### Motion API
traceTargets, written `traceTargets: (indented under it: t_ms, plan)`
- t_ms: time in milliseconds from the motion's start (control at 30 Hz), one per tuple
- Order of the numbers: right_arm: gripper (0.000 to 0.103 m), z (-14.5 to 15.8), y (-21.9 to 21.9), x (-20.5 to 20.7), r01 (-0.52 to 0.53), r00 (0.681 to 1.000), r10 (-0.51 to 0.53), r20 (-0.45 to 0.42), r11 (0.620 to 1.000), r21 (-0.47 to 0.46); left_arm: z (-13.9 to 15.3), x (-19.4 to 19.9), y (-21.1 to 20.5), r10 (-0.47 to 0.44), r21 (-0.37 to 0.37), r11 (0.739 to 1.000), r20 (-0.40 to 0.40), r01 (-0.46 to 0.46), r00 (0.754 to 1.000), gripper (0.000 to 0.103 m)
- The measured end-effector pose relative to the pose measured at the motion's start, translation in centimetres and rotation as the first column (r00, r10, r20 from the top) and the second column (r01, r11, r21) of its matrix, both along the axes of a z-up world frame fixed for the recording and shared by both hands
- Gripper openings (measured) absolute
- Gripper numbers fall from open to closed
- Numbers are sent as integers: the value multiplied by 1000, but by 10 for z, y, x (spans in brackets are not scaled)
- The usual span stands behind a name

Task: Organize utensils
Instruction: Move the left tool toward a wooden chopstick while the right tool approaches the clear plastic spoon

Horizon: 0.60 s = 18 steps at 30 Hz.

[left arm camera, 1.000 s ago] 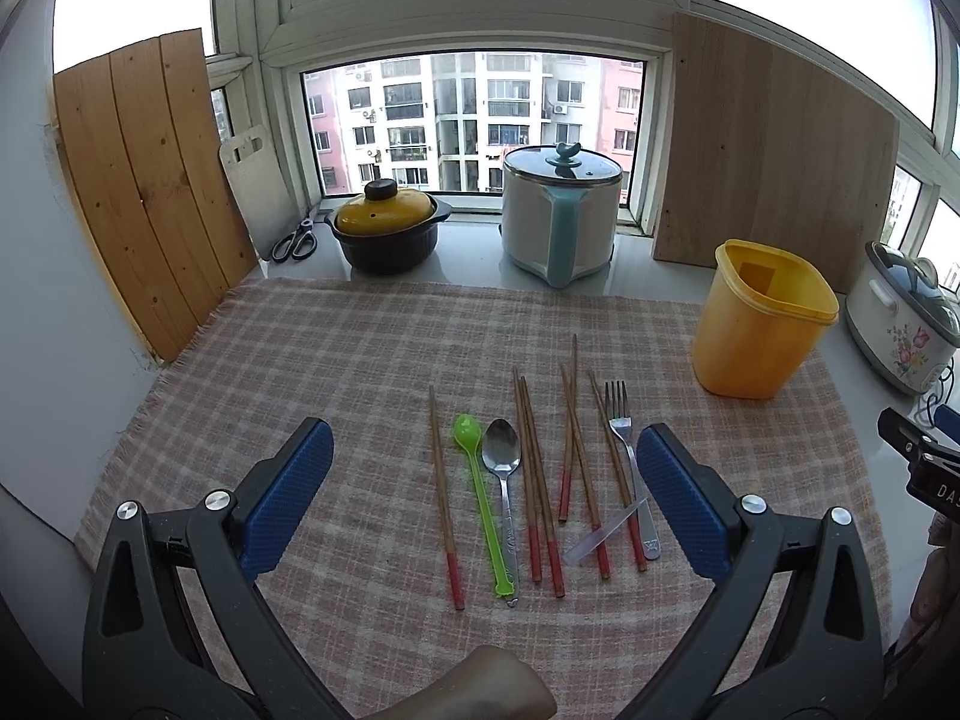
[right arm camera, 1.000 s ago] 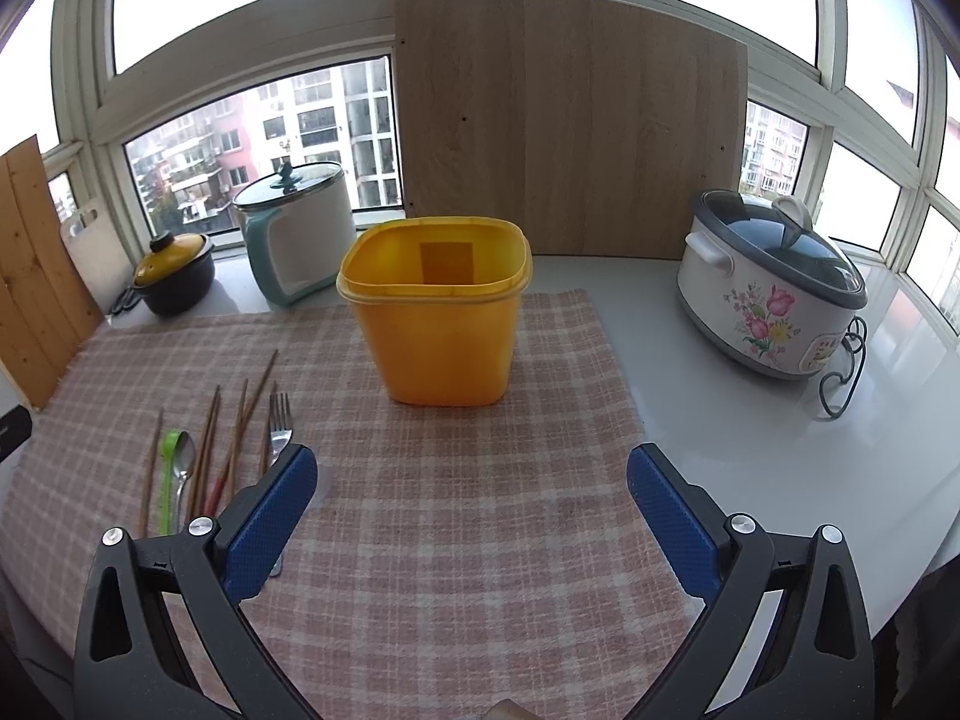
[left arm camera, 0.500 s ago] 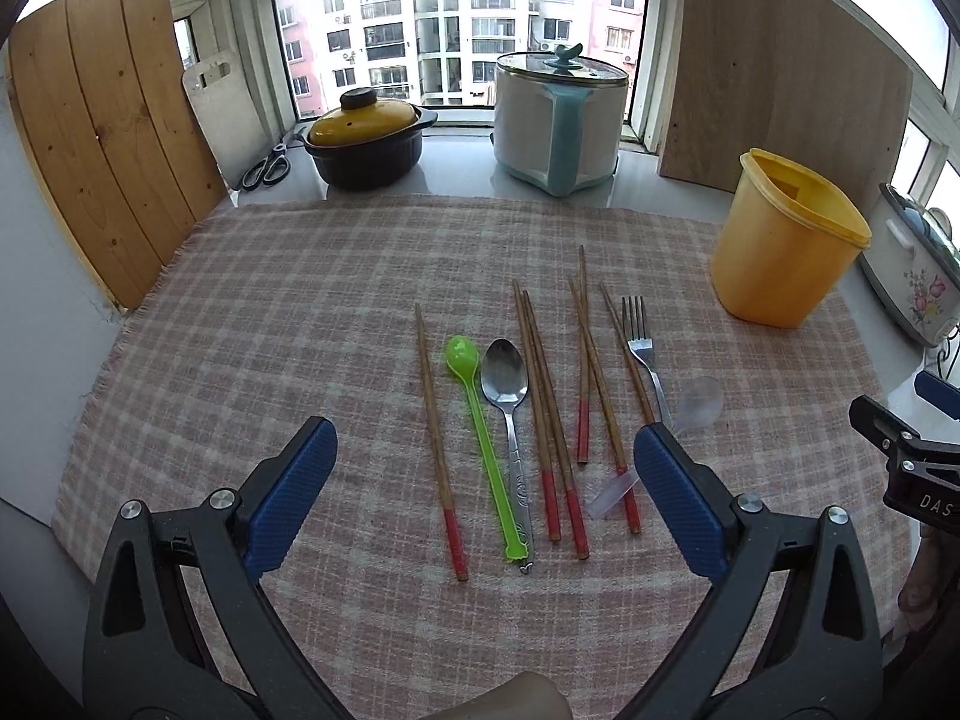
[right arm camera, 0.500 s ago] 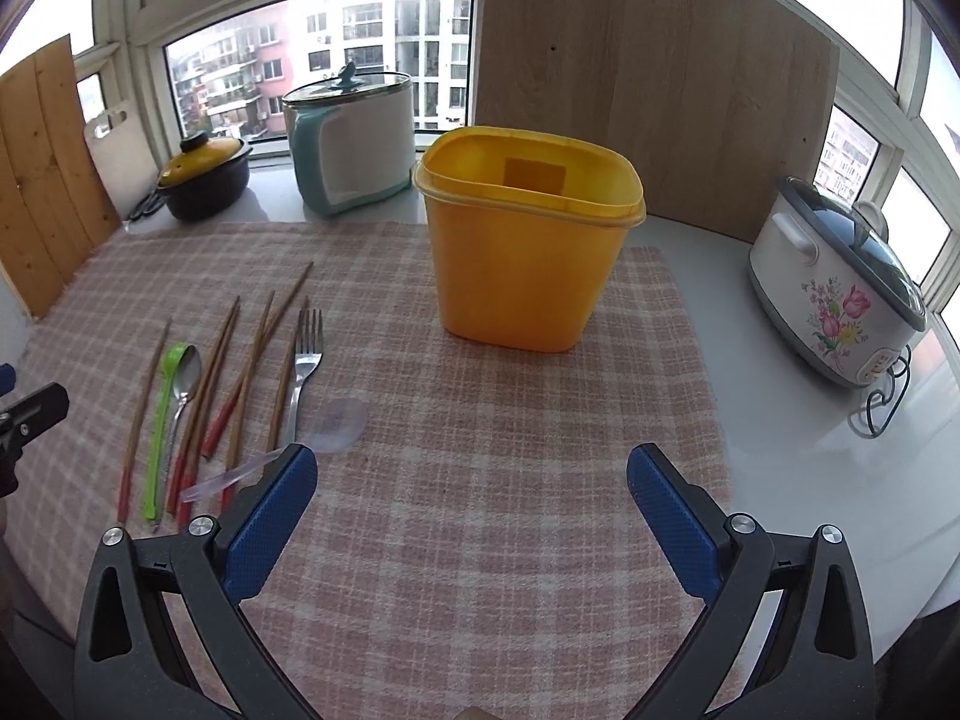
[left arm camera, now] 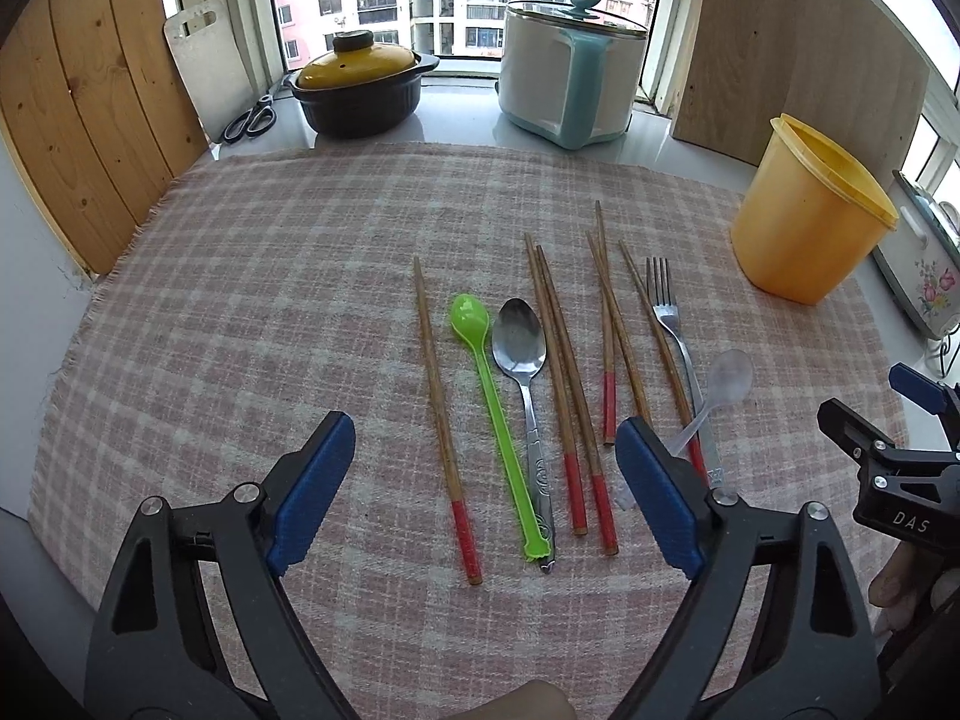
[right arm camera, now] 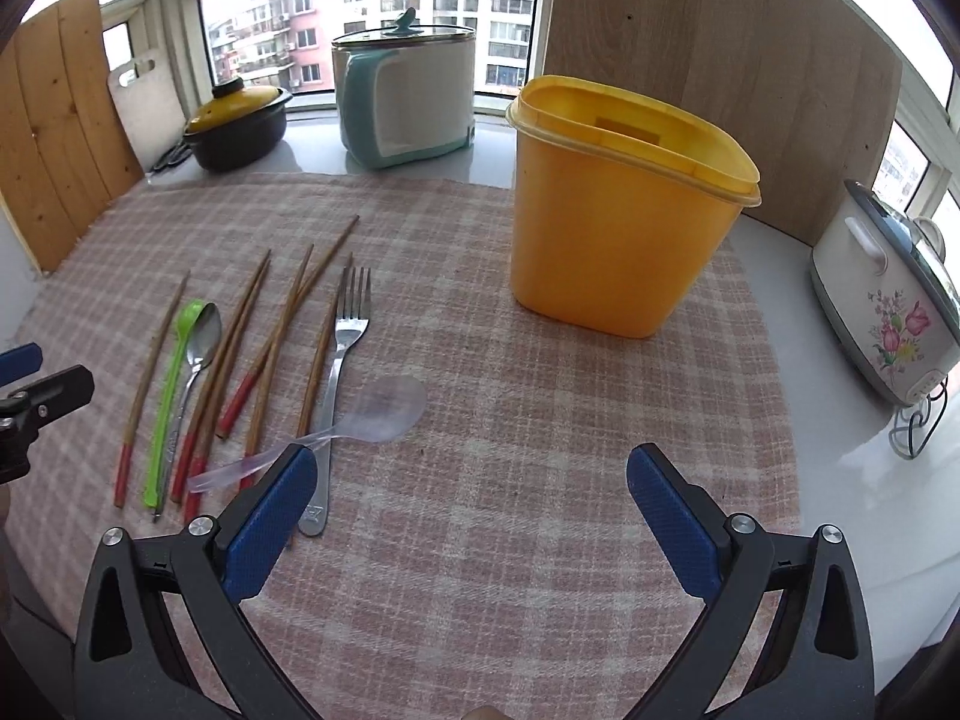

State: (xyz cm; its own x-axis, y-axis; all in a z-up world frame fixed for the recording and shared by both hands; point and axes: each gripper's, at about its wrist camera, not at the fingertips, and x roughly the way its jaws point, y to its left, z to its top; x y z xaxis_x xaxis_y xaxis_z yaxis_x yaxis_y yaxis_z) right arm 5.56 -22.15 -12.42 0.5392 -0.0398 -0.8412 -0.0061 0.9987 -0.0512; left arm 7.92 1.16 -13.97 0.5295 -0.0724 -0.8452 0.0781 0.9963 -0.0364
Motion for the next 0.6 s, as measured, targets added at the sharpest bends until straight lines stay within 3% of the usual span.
traceTargets:
  t_ms: [133,367,600]
  plan:
    - [102,-4,0,6,-12,1000,12,-10,1000,24,-8,4,9,6,-31,1000,-2,-6,1000,85]
    - [83,-14,-4,20,-24,997,32,-71,993,118,-26,14,27,-1,-121,993,-81,-9,997,54]
    - [64,-36,-7,29,16,982,28,-188,974,226,-41,24,32,-17,-210,978,-130,-11,991,38]
